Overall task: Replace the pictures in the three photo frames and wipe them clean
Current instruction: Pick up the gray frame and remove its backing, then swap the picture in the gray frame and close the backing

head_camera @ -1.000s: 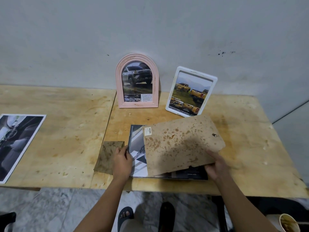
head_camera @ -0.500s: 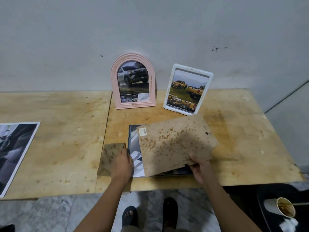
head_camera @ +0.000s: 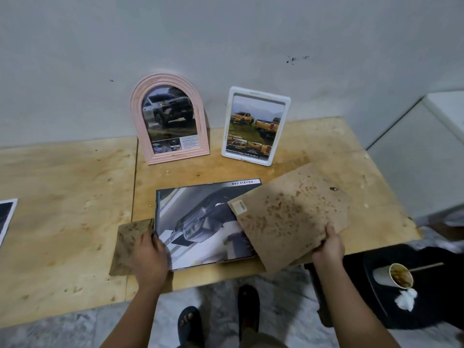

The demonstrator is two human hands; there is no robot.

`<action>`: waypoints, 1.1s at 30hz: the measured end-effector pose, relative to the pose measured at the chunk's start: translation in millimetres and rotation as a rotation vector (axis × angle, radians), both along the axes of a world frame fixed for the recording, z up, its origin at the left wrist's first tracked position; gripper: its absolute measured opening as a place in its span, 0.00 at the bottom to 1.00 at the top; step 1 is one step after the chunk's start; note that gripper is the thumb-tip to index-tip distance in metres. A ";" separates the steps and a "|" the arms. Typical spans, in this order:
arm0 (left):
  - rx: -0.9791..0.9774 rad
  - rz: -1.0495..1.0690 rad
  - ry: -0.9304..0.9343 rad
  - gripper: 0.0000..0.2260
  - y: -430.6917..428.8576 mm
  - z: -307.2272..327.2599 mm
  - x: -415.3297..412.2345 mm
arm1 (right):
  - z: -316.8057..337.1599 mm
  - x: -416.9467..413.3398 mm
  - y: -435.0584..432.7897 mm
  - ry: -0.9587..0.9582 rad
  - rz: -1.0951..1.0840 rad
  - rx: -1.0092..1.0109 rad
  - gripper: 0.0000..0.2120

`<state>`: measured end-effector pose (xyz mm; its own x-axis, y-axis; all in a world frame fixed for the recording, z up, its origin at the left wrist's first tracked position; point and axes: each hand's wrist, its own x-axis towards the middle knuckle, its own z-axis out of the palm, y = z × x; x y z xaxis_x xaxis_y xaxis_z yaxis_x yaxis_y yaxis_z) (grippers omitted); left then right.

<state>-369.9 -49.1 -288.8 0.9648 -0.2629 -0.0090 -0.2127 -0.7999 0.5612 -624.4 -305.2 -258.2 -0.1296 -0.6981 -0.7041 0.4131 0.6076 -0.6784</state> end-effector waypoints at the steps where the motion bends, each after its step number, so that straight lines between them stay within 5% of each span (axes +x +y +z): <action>1: 0.001 0.019 -0.009 0.10 2.0 -1.0 2.0 | -0.4 -3.9 -5.0 -0.004 -0.030 0.002 0.15; 10: -0.035 0.069 -0.073 0.10 1.8 -7.5 0.5 | -3.0 -18.9 -35.8 -0.006 -0.335 -0.073 0.17; 12: -0.037 0.075 -0.076 0.10 1.1 -10.0 -0.4 | -4.8 -17.6 -42.4 0.144 -0.334 -0.096 0.19; 19: -0.020 0.071 -0.083 0.12 -4.3 -11.0 -4.2 | -22.3 -14.9 -39.7 0.815 0.117 -0.200 0.26; 28: -0.007 0.013 -0.061 0.15 -0.5 -16.8 -7.9 | -25.1 10.1 -9.2 1.173 0.758 -0.247 0.27; 33: 0.004 -0.054 -0.057 0.17 5.9 -12.4 -13.0 | -19.8 35.9 19.1 1.185 1.011 -0.592 0.23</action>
<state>-382.9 -43.2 -301.2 0.9483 -0.3142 0.0442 -0.2867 -0.7886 0.5440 -588.5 -286.1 -277.9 0.2770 -0.9443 -0.1774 -0.8373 -0.1467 -0.5266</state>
